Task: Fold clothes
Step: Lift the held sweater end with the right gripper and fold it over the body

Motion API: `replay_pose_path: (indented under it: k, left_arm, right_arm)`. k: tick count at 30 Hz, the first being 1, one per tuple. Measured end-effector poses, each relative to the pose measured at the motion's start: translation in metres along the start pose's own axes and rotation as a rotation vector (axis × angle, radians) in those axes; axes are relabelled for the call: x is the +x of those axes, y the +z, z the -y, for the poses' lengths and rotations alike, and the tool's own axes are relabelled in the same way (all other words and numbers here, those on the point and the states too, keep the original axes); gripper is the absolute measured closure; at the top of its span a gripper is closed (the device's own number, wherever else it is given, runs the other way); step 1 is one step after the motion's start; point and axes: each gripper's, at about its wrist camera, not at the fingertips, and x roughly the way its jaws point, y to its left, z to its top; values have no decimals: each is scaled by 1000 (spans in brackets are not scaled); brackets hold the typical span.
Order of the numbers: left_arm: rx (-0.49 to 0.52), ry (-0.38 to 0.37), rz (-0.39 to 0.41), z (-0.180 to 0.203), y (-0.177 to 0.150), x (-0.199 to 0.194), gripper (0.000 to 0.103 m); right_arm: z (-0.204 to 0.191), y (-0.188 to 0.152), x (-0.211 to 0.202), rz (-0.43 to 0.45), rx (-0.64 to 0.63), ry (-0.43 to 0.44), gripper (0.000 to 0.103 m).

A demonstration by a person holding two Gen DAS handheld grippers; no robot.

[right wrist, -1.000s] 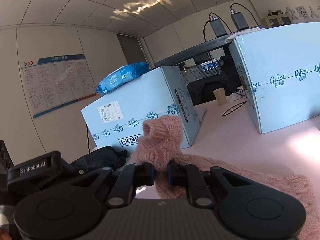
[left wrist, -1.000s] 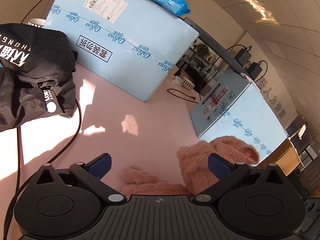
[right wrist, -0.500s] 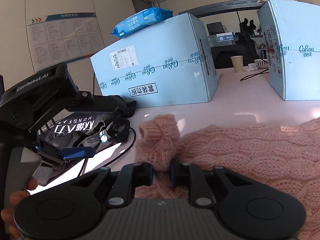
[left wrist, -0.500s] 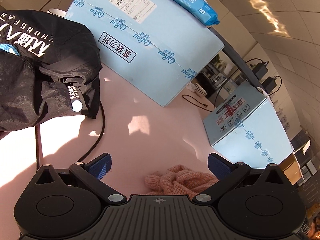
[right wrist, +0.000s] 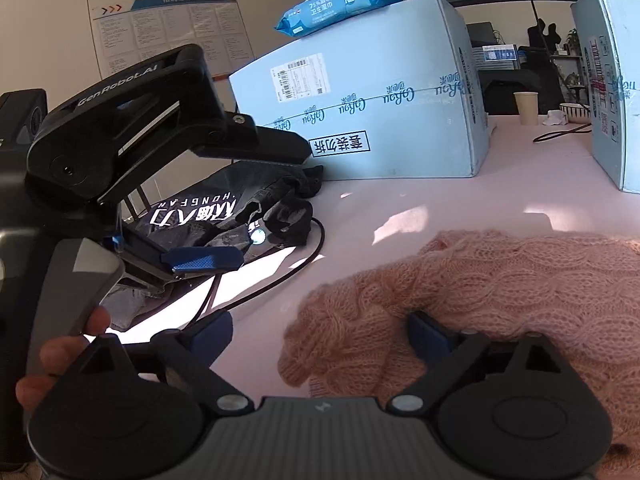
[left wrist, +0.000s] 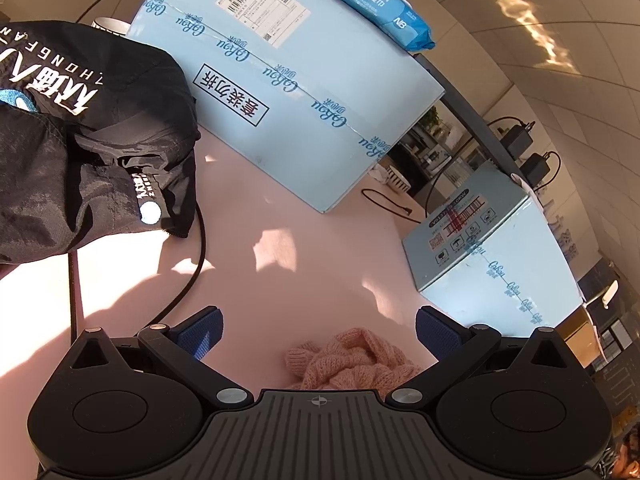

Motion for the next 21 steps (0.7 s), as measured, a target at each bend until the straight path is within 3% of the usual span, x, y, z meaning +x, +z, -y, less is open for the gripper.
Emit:
replay_pose_path:
  k: [5,8,11,13,16,21]
  left_arm:
    - [24,-5,39,7,8,-13,0]
    - [32,-9,52,9,15,-17,0]
    - [37,-21,64,13,20,-19,0]
    - [56,-41,53,19,21,-17,0]
    - [133,-102,-27,43,15,-3,0]
    - [334,-189,-176,90,-17,30,0]
  right_arm:
    - [2,5,-9,44,25,31,5]
    - [14,13,-28,102,72,66,5]
    - [37,24,-59,199,138,48,5]
    - [54,32,-83,268,187,11,5]
    - [80,41,-117,347,218,-102,5]
    - [100,41,-144,369,172,-284,6]
